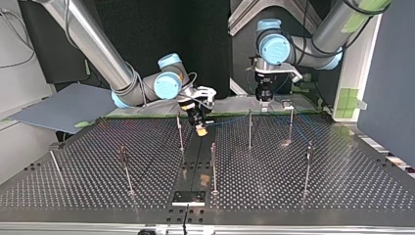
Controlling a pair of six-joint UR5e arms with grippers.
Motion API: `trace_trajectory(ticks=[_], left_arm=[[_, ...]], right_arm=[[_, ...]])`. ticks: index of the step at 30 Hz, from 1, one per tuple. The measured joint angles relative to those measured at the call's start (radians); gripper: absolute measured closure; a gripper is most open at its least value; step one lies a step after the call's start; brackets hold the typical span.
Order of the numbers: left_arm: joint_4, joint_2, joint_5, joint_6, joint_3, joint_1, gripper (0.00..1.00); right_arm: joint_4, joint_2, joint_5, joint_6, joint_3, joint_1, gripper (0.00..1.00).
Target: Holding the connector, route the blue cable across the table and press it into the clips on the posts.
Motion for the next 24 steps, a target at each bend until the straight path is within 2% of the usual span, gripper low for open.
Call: trace_trajectory(ticks=[8, 12, 18, 24], left_arm=[[0.006, 0.016, -0.001, -0.007, -0.036, -0.053, 0.0], [0.026, 0.015, -0.017, -0.026, -0.037, -0.086, 0.0], [0.066, 0.004, -0.046, -0.064, -0.017, -0.138, 0.0], [0.05, -0.041, -0.06, -0.07, 0.03, -0.188, 0.0]], right_arm=[[0.003, -0.001, -0.002, 0.0, 0.013, -0.01, 1.0], [0.007, -0.001, -0.002, -0.001, 0.02, -0.015, 1.0], [0.021, -0.001, -0.001, -0.003, 0.021, -0.019, 1.0], [0.036, -0.002, -0.001, -0.004, 0.021, -0.023, 1.0]])
